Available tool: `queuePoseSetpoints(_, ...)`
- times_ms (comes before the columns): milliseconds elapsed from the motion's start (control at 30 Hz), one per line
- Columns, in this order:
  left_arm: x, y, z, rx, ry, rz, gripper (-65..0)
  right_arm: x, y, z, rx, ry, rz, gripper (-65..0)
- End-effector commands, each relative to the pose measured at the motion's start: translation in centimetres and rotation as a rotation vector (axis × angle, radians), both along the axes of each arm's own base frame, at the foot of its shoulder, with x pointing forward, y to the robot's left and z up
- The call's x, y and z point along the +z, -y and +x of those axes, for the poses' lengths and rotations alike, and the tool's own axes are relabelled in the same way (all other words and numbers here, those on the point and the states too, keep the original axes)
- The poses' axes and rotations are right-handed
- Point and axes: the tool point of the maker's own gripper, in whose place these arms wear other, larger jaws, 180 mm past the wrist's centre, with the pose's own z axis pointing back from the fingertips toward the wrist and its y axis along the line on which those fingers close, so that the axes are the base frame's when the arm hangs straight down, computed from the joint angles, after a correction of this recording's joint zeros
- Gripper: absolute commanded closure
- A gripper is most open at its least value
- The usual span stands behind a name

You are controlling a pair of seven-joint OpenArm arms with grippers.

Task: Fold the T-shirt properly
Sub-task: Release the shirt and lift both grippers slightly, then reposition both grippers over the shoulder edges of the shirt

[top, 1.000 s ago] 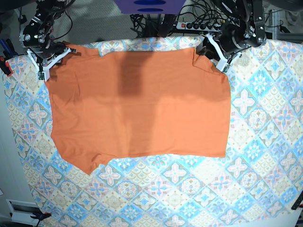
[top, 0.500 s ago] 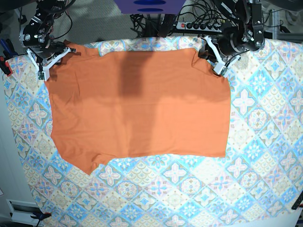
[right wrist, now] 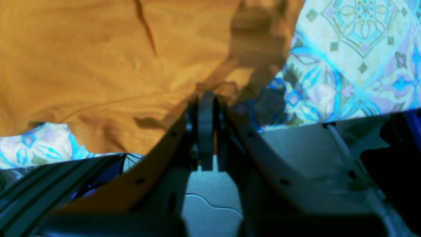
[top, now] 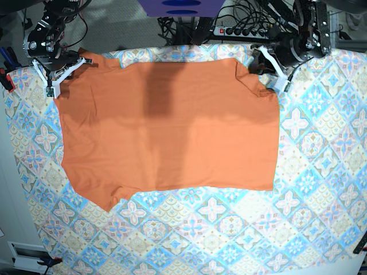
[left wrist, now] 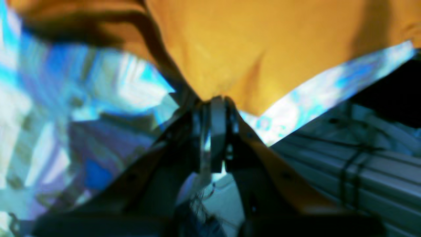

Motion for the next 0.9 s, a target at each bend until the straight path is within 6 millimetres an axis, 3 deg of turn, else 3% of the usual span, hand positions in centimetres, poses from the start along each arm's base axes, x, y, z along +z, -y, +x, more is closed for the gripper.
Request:
queuePoseSetpoints(0,0.8,-0.6,0.2,0.007,0.023,-0.012,-2.6,1.0,0.6,0.7,0.005,0.038,-0.023,0.0)
queuePoseSetpoints(200,2.6,-2.1,1.1,0.035,0.060,-0.059,-2.6,1.4,0.7,1.3,0.008,0.079,-0.029,0.0)
queuePoseSetpoints(333,2.9,-3.4,1.5,0.061,0.073,-0.039,-2.6,1.7,0.7,1.7,0.010,0.097,-0.033,0.0)
queuePoseSetpoints(467,2.9,-3.3,1.5,0.058,0.072,-0.038,-2.6,1.8,0.9,1.9,0.003,0.103,-0.033,0.0)
queuePoseSetpoints(567,2.9,-3.2,1.4,0.056,0.070,-0.039,-2.7,2.1,3.0,1.6,-0.088,0.110,-0.052,-0.3)
queuePoseSetpoints(767,2.8,-3.3,1.3,0.053,0.066,-0.035,-2.8,0.8,5.3,0.1,-0.127,0.046,-0.057,-14.2)
queuePoseSetpoints(867,2.8,-3.3,1.3,0.053,0.066,-0.034,-2.9,0.2,5.6,-0.6,-0.127,-0.005,-0.052,-16.2)
